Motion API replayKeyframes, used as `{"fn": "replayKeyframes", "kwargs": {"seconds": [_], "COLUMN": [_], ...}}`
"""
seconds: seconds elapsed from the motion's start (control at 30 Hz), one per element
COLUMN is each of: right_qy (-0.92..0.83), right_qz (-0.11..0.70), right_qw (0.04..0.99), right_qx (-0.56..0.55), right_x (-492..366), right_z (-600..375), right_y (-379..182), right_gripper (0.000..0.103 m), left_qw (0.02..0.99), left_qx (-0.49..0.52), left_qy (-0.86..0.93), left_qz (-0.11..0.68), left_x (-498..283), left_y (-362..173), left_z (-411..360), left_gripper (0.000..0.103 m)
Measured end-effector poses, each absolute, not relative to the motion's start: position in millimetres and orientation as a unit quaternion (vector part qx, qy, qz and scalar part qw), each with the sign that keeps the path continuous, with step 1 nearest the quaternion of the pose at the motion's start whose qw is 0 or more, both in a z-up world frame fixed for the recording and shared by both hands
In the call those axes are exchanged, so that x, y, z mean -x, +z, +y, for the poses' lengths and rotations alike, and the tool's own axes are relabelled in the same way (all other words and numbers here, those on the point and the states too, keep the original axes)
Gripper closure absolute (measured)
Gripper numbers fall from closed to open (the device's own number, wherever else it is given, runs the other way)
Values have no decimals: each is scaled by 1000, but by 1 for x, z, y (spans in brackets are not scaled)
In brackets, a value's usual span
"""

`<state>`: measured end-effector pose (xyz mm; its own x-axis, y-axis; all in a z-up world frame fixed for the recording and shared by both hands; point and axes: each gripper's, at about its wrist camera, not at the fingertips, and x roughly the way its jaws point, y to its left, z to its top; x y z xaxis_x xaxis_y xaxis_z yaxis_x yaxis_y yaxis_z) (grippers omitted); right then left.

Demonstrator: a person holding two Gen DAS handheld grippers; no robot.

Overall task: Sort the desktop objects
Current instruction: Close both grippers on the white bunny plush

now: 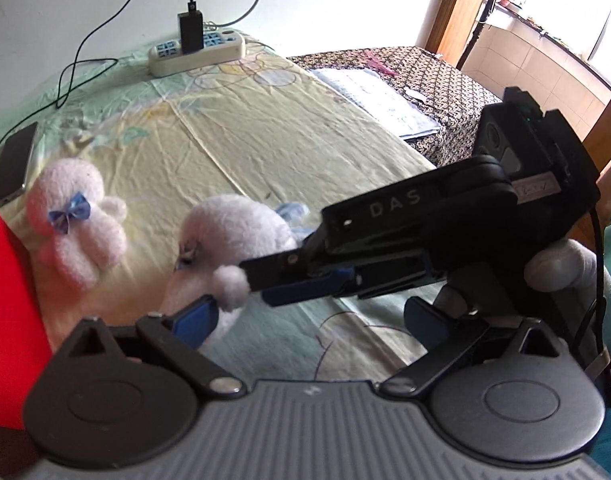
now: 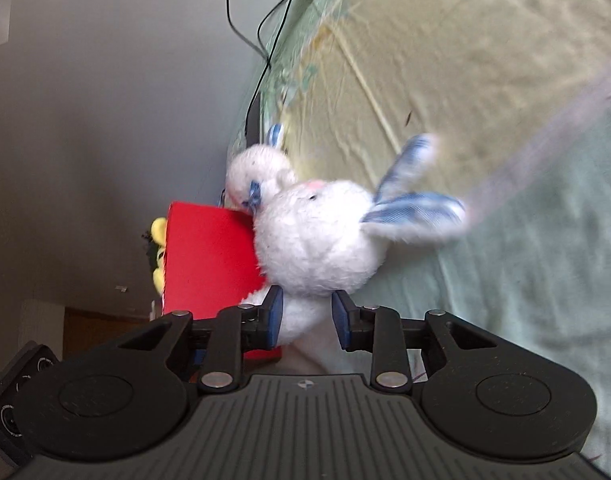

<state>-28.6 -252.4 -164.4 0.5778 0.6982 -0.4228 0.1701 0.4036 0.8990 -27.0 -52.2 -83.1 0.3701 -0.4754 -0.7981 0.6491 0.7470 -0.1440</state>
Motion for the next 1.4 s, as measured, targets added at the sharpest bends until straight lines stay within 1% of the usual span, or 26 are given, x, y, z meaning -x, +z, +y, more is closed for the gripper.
{"fn": "replayKeyframes", "kwargs": {"seconds": [0.07, 0.23, 0.33, 0.37, 0.4, 0.47, 0.5, 0.53, 0.57, 0.77, 0.93, 1.07, 1.23, 1.33, 1.4], "right_qy": [168, 148, 143, 142, 143, 136, 128, 122, 117, 89, 88, 95, 106, 103, 106], "right_qz": [414, 398, 393, 390, 387, 382, 384, 385, 383, 376, 373, 388, 383, 381, 379], "right_qw": [729, 725, 724, 722, 720, 712, 708, 705, 703, 694, 688, 698, 680, 672, 667], "right_qx": [-519, -543, -549, -553, -558, -573, -579, -583, -587, -607, -616, -595, -616, -627, -633], "right_x": [32, 36, 31, 29, 29, 29, 30, 31, 32, 37, 43, 52, 64, 62, 58], "right_z": [-258, -268, -263, -260, -259, -261, -263, -265, -267, -280, -285, -285, -284, -280, -278], "right_y": [-164, -167, -167, -167, -167, -168, -170, -173, -174, -182, -184, -181, -184, -188, -188], "right_gripper": [62, 62, 62, 60, 55, 51, 50, 50, 50, 50, 49, 50, 49, 50, 49], "left_qw": [826, 834, 833, 830, 825, 815, 807, 799, 794, 774, 757, 749, 748, 737, 736], "left_qx": [-92, -39, -13, -4, 9, 39, 59, 77, 88, 106, 138, 169, 146, 144, 129], "left_qy": [-339, -336, -333, -336, -339, -335, -337, -339, -339, -338, -337, -326, -350, -359, -353], "left_qz": [441, 437, 442, 445, 452, 471, 481, 490, 496, 524, 543, 552, 544, 554, 563], "left_x": [25, 4, -18, -26, -34, -51, -58, -65, -69, -77, -77, -79, -68, -59, -52], "left_y": [-78, -58, -55, -57, -62, -76, -83, -90, -95, -116, -124, -131, -125, -131, -138], "left_z": [-46, -19, -15, -15, -16, -18, -18, -17, -17, -15, -1, 12, 4, -2, -7], "left_gripper": [4, 3, 3, 3, 3, 4, 5, 9, 11, 13, 17, 17, 18, 13, 13]}}
